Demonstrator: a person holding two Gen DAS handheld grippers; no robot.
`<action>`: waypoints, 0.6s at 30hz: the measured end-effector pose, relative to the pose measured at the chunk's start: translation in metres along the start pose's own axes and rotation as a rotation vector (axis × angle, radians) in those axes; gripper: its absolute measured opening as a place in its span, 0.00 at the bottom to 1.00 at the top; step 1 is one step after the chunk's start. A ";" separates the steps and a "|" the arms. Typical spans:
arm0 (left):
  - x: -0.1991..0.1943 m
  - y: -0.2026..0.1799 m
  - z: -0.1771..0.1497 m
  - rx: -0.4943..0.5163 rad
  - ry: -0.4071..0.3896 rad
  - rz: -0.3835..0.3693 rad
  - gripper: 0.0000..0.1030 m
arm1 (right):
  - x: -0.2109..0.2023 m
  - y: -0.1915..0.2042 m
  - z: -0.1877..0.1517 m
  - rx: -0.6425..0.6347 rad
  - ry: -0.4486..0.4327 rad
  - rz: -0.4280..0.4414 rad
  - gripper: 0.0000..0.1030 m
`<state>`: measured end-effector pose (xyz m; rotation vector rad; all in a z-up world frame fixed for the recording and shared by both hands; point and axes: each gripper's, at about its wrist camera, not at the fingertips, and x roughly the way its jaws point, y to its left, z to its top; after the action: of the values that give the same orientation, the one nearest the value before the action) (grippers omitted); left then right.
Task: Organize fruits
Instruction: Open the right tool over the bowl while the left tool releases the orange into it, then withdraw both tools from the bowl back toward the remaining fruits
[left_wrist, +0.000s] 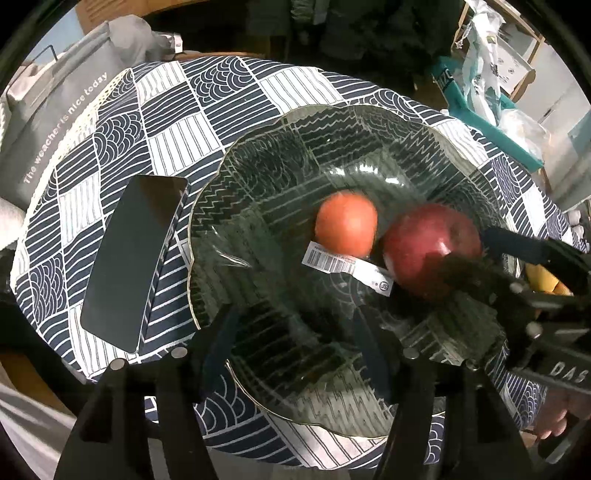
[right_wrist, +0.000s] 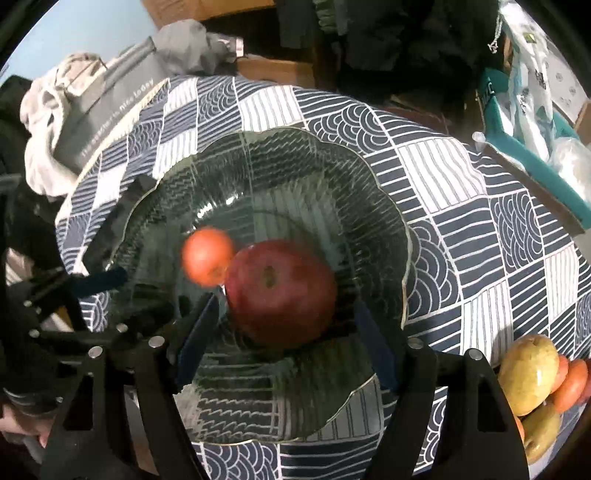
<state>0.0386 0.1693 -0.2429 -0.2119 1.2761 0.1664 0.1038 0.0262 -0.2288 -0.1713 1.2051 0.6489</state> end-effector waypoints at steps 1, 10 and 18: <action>-0.001 -0.001 0.000 0.005 -0.002 -0.001 0.64 | -0.002 0.000 0.000 0.002 -0.007 0.003 0.75; -0.022 -0.015 0.002 0.033 -0.045 -0.019 0.66 | -0.027 -0.009 0.001 0.039 -0.077 0.000 0.76; -0.046 -0.034 0.005 0.065 -0.097 -0.044 0.69 | -0.065 -0.017 -0.001 0.042 -0.152 -0.082 0.76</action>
<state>0.0387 0.1369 -0.1953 -0.1734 1.1779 0.0964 0.0990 -0.0118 -0.1738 -0.1333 1.0589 0.5549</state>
